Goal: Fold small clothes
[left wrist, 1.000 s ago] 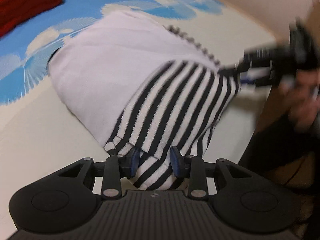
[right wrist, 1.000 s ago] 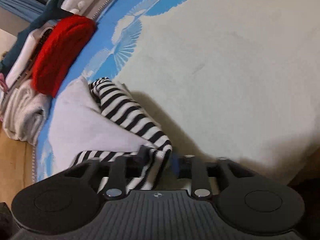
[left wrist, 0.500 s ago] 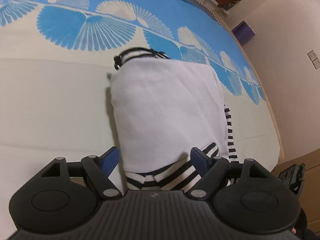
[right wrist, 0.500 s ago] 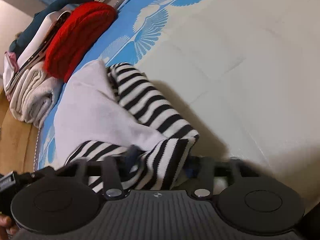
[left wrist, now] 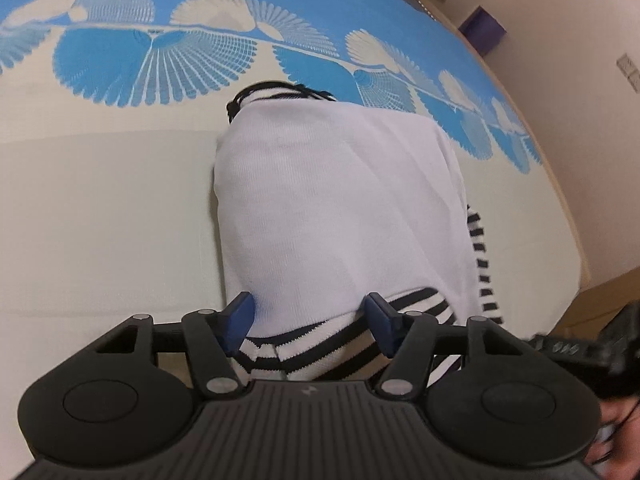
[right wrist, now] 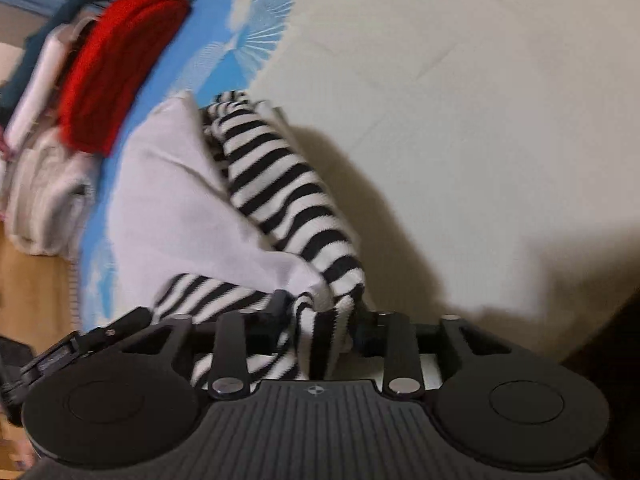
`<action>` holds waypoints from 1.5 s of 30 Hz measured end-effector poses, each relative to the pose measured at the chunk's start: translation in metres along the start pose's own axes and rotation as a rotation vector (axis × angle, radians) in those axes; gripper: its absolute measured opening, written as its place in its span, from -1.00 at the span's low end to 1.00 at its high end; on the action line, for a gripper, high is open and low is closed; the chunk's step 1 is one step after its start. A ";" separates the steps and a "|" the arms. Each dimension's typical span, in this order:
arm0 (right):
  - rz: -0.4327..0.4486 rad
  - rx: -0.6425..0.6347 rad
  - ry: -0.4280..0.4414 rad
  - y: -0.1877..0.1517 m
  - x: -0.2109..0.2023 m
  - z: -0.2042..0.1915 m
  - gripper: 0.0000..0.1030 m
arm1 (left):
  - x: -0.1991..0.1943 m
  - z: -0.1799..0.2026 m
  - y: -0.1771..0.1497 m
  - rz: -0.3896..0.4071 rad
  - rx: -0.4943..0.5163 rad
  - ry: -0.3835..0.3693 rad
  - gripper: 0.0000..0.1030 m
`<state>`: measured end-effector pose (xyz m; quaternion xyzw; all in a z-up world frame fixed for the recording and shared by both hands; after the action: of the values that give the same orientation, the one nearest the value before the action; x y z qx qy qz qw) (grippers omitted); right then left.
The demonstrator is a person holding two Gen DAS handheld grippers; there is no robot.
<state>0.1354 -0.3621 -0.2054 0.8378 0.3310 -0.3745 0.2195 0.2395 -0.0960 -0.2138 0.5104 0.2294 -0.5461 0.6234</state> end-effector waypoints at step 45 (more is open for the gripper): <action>0.273 -0.472 0.080 0.131 0.000 -0.132 -0.39 | -0.041 0.038 0.012 0.145 0.267 -0.102 0.18</action>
<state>0.2933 -0.3705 -0.1069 0.8145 0.3018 -0.2206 0.4437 0.2280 -0.1128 -0.1605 0.5757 0.0852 -0.5505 0.5985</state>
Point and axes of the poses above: each gripper's, at about its wrist camera, not at the fingertips, and x roughly the way its jaws point, z to its right, y to its top, the point moved 8 cm from there along x, roughly the way its jaws point, and after that the axes turned 3 degrees about -z, right-handed, at the moved point
